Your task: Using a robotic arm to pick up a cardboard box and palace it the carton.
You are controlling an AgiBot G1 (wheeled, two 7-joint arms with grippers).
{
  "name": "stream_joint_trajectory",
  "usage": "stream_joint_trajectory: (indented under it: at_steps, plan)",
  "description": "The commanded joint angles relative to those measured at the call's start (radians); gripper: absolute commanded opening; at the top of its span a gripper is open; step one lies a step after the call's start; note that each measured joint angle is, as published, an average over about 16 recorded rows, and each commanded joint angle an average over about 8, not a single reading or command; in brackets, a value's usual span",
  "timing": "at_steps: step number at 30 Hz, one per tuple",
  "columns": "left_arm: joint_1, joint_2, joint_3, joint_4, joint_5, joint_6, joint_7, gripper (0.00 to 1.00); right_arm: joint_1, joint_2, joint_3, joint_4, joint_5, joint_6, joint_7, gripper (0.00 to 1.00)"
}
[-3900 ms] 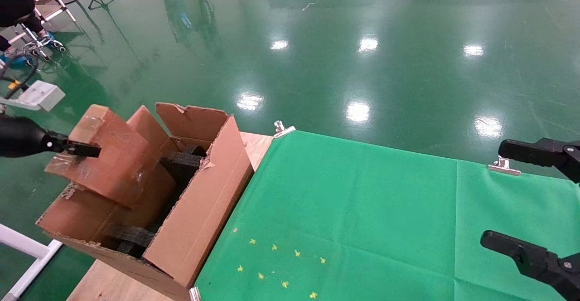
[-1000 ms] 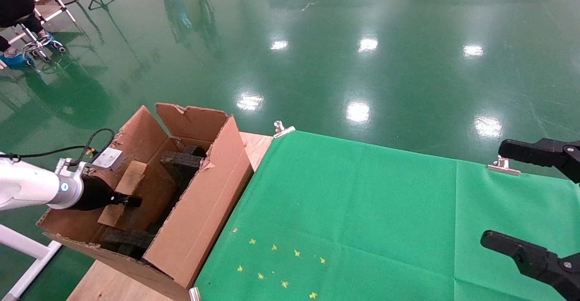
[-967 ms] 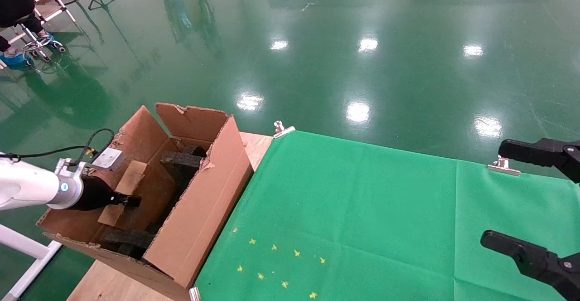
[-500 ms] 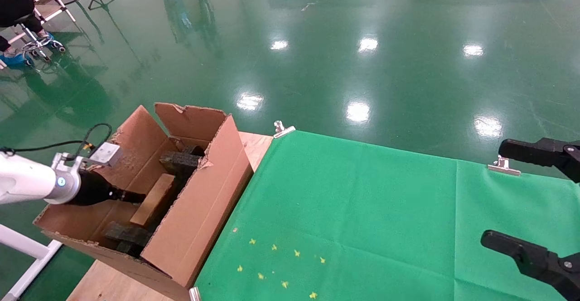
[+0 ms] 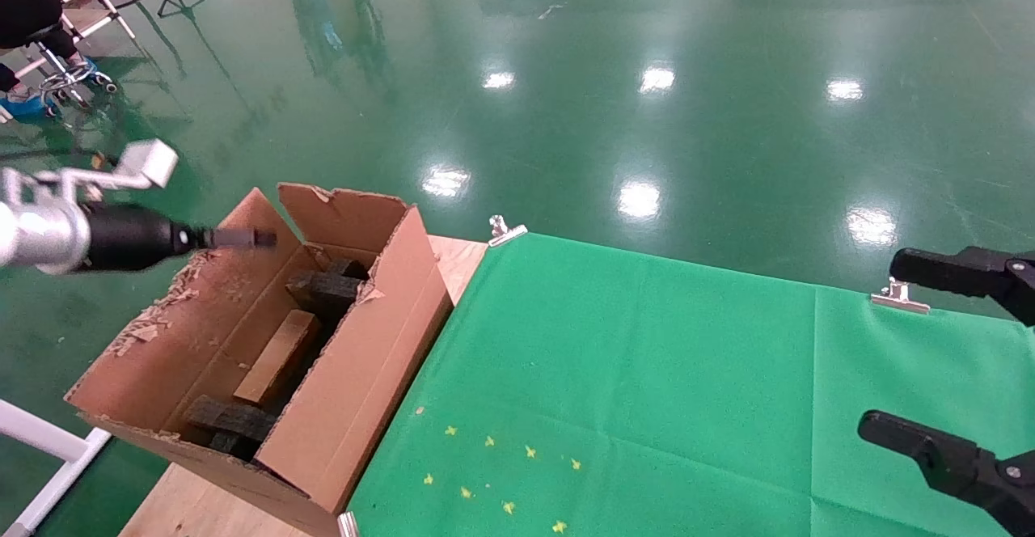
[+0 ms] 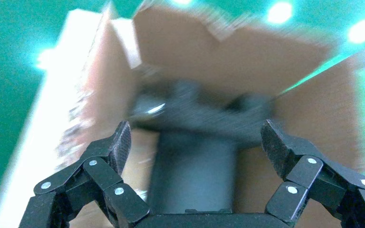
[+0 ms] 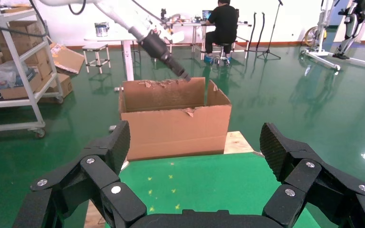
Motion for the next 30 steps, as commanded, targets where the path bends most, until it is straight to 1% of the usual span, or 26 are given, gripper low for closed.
stream_joint_trajectory:
  at_steps: [1, 4, 7, 9, 12, 15, 20, 24, 30]
  plan:
    - [-0.035, -0.020, -0.020, -0.008, -0.029, 0.061, -0.010, 1.00, 0.000, 0.000, 0.000, 0.000, 0.000, 0.000, 0.000, 1.00]
    - [-0.072, -0.036, -0.049, 0.021, -0.072, 0.187, -0.063, 1.00, 0.000, 0.000, 0.000, 0.000, 0.000, 0.000, 0.000, 1.00]
    - [-0.092, -0.043, -0.077, 0.059, -0.110, 0.284, -0.115, 1.00, 0.000, 0.000, 0.000, 0.000, 0.000, 0.000, 0.000, 1.00]
    - [-0.099, -0.044, -0.095, 0.087, -0.134, 0.341, -0.144, 1.00, 0.000, 0.000, 0.000, 0.000, 0.000, 0.000, 0.000, 1.00]
    - [-0.103, -0.044, -0.113, 0.114, -0.158, 0.392, -0.166, 1.00, 0.000, 0.000, 0.000, 0.000, 0.000, 0.000, 0.000, 1.00]
    - [-0.103, -0.043, -0.118, 0.123, -0.165, 0.406, -0.169, 1.00, 0.000, 0.000, 0.000, 0.000, 0.000, 0.000, 0.000, 1.00]
    - [-0.087, -0.042, -0.114, 0.094, -0.171, 0.384, -0.152, 1.00, 0.000, 0.000, 0.000, 0.000, 0.000, 0.000, 0.000, 1.00]
    - [-0.048, -0.043, -0.125, 0.032, -0.212, 0.386, -0.124, 1.00, 0.000, 0.000, 0.000, 0.000, 0.000, 0.000, 0.000, 1.00]
    - [0.036, -0.043, -0.145, -0.105, -0.297, 0.384, -0.063, 1.00, 0.000, 0.000, 0.000, 0.000, 0.000, 0.000, 0.000, 1.00]
